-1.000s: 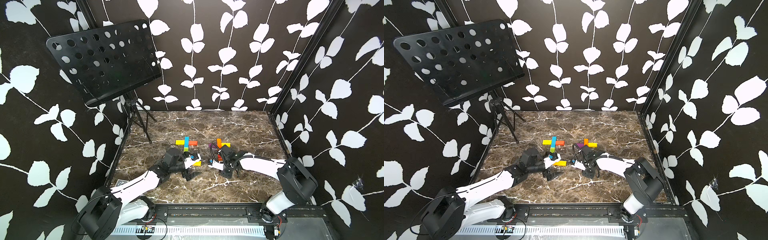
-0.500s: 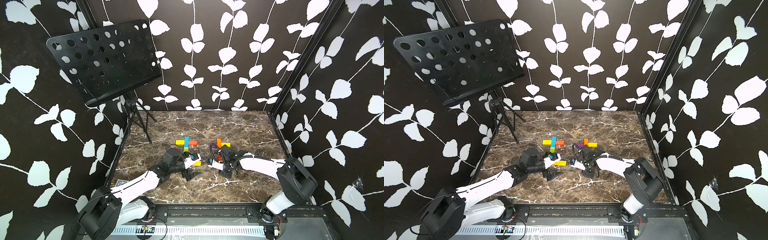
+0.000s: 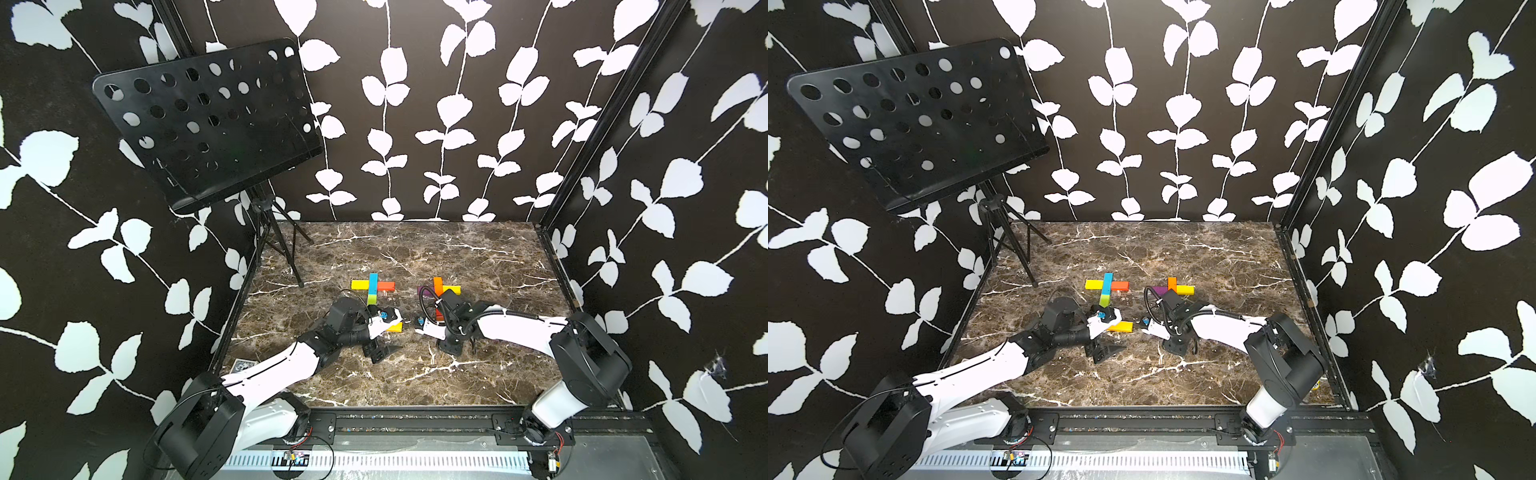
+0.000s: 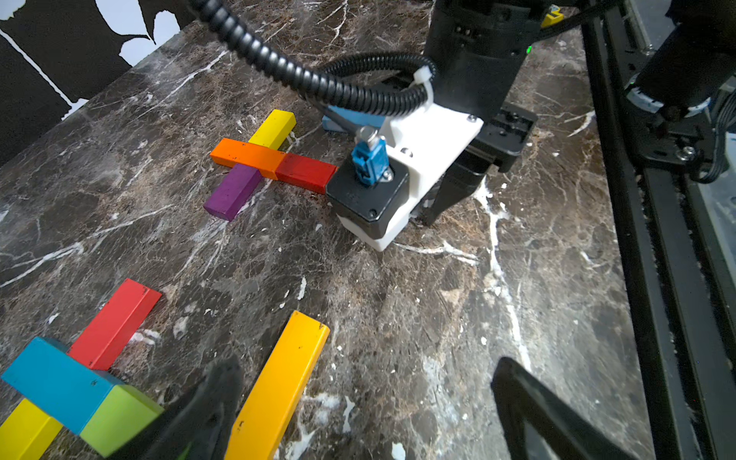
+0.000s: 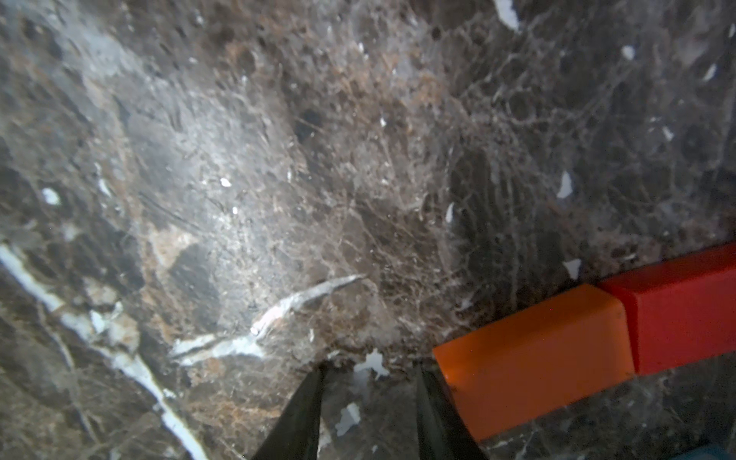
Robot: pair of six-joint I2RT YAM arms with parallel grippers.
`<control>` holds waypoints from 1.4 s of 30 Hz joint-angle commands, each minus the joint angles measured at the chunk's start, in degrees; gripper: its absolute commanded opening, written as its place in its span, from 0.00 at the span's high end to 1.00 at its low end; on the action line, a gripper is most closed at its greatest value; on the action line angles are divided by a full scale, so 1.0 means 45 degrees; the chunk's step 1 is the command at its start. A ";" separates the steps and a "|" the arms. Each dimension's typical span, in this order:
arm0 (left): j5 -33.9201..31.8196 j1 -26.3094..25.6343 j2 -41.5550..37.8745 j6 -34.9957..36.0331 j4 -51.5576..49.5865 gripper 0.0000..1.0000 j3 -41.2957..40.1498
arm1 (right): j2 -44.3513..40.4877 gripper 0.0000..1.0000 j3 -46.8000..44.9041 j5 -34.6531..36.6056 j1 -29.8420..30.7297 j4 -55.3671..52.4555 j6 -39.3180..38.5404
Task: Assemble the letter t with building blocks
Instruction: Assemble the building block at the center of the board.
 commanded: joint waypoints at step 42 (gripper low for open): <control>0.0668 -0.0916 0.4206 -0.2320 0.0039 0.35 0.3770 | -0.3405 0.63 -0.0264 0.1198 -0.1460 -0.1621 0.5491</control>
